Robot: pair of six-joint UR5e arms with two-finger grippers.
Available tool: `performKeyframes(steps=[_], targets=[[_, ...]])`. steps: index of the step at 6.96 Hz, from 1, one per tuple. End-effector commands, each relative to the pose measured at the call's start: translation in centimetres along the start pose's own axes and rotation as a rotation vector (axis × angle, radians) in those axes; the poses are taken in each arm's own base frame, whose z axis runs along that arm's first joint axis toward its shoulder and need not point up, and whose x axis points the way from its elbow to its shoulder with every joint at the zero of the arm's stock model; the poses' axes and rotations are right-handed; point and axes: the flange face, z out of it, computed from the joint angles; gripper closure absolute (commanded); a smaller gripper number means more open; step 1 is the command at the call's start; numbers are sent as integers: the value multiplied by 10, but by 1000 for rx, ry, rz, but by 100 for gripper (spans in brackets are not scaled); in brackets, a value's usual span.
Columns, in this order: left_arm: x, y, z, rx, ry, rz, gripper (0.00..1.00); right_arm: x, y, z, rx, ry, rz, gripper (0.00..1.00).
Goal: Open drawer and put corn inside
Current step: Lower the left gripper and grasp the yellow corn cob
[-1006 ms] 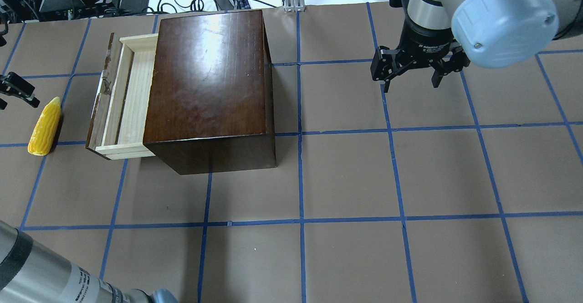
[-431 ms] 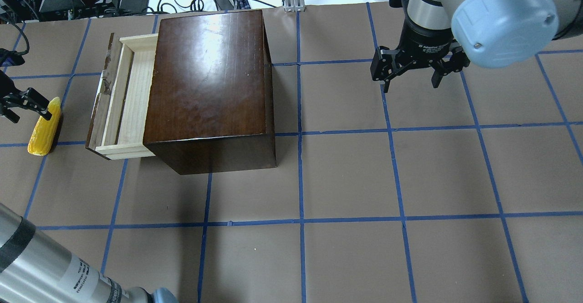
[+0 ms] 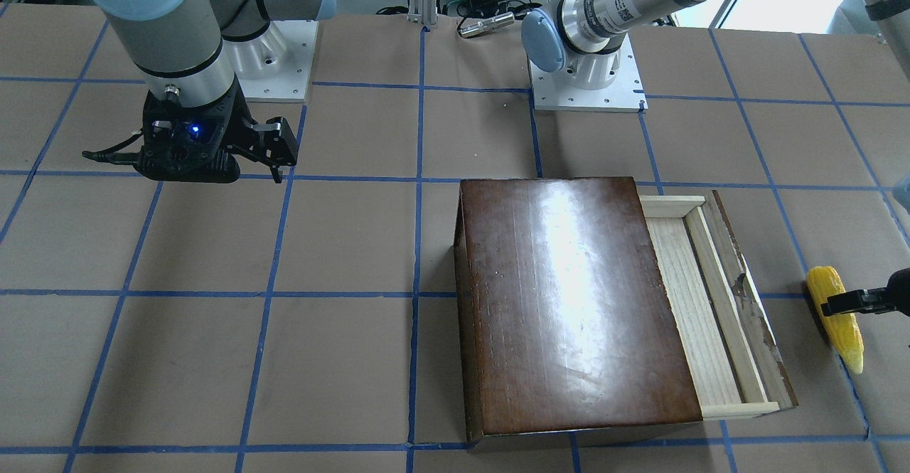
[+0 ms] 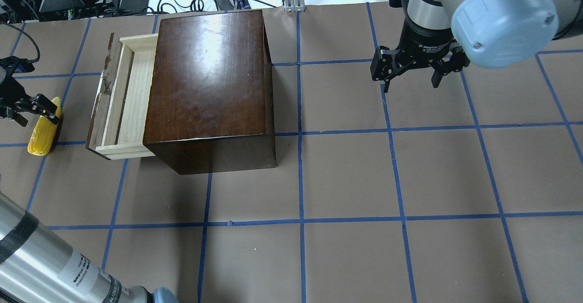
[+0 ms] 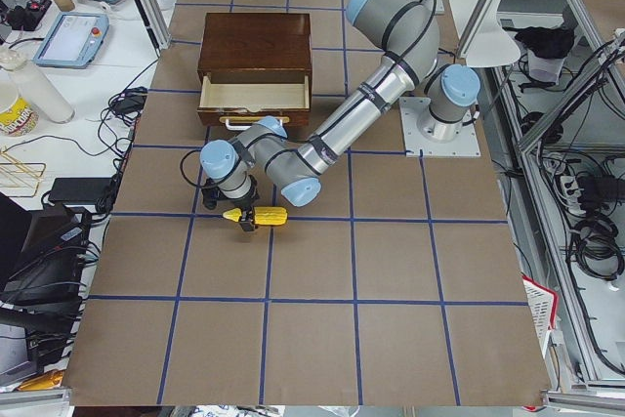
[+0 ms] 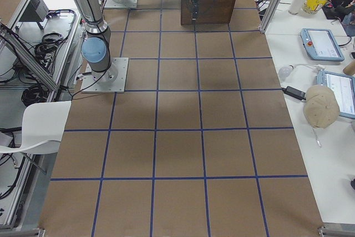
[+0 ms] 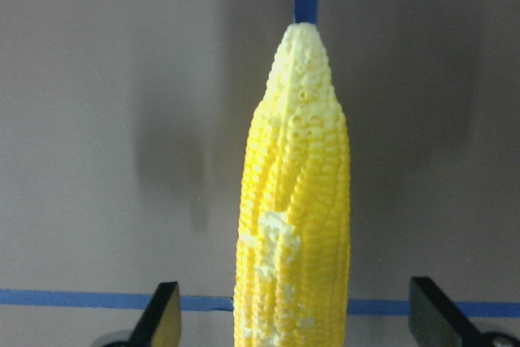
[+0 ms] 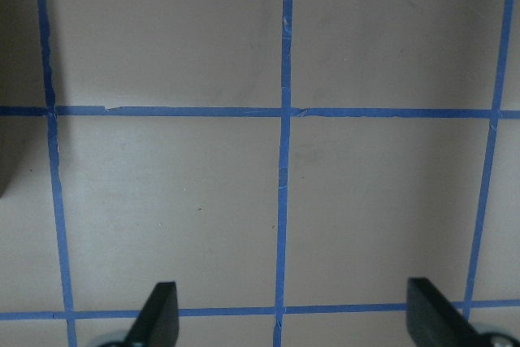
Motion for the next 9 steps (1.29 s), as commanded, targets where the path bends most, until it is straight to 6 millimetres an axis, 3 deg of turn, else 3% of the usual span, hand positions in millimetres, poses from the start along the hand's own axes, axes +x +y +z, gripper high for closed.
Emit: performKeyframes(steps=[1,2,3,6,7,9], targets=[[-1,-3,11,-3,6,0,26,0,0,0,0,0,0,0],[-1,-4,11,-2,7,2,74,0,0,0,0,0,0,0],[0,-3,7,5,7,1,98,0,0,0,0,0,0,0],[15,2,-50,48,-13,12,100,0,0,0,-2,-1,0,0],[29,4,-86,59,-18,31,100,0,0,0,-2,-1,0,0],[69,6,-179,109,8,80,100,0,0,0,1,0,0,0]])
